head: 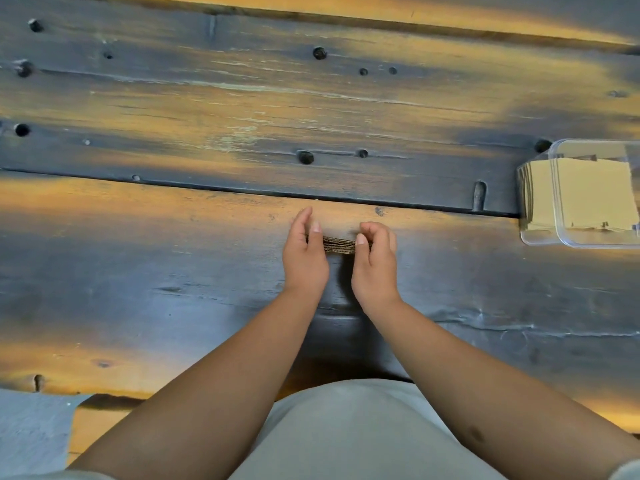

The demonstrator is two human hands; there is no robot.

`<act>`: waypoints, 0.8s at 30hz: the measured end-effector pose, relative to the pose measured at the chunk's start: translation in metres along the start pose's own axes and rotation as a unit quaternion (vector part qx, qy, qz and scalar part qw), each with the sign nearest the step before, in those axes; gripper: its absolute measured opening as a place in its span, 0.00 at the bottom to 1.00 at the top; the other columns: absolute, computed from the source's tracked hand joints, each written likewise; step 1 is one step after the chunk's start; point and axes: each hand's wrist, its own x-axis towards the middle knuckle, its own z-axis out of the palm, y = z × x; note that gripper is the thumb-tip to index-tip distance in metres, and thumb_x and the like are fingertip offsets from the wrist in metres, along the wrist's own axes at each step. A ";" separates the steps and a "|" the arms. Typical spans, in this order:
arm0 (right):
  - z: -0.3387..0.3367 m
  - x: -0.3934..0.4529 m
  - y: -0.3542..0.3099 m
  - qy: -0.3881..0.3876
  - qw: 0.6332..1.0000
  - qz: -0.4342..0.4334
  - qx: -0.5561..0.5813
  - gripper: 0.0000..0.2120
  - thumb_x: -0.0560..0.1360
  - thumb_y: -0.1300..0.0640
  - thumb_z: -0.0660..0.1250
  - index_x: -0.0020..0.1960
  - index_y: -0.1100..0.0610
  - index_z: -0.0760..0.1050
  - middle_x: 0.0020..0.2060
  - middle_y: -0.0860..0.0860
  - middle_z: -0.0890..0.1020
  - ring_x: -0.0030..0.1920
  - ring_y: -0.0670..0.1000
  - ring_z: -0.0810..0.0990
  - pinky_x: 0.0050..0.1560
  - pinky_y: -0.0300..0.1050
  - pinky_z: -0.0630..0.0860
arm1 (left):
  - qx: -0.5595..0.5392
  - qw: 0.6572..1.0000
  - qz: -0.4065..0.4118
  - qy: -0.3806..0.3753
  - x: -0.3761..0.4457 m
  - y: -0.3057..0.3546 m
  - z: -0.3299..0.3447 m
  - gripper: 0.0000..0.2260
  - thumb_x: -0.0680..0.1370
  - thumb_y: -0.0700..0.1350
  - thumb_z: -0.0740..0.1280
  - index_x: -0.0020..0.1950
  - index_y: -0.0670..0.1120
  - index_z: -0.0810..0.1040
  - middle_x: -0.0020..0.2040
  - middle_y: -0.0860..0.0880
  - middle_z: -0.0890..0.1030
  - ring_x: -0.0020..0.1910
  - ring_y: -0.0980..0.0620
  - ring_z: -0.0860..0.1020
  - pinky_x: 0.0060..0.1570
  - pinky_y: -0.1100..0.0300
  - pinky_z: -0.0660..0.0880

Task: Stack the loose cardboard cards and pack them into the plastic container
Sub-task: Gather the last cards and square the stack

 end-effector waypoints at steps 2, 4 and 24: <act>-0.004 0.000 0.002 -0.050 0.997 -0.031 -0.041 0.11 0.80 0.54 0.59 0.60 0.53 0.72 0.61 0.51 0.68 0.55 0.30 0.65 0.56 0.17 0.56 | -0.019 1.000 -0.010 0.006 -0.001 -0.001 0.001 0.14 0.83 0.44 0.57 0.66 0.53 0.73 0.61 0.60 0.75 0.58 0.70 0.72 0.54 0.78 0.65; -0.016 0.002 0.006 -0.122 0.981 -0.085 -0.124 0.18 0.77 0.50 0.64 0.64 0.56 0.71 0.61 0.50 0.68 0.59 0.37 0.65 0.61 0.22 0.58 | -0.047 0.999 -0.019 0.010 0.002 0.001 0.002 0.12 0.83 0.43 0.57 0.60 0.55 0.75 0.58 0.59 0.78 0.56 0.70 0.73 0.55 0.76 0.67; -0.073 0.025 -0.005 -0.211 0.902 -0.204 -0.315 0.11 0.75 0.52 0.67 0.46 0.51 0.63 0.40 0.50 0.75 0.41 0.56 0.76 0.36 0.46 0.67 | 0.019 0.982 0.027 -0.184 -0.012 0.032 -0.013 0.24 0.77 0.47 0.69 0.69 0.56 0.63 0.53 0.50 0.78 0.52 0.60 0.77 0.54 0.67 0.70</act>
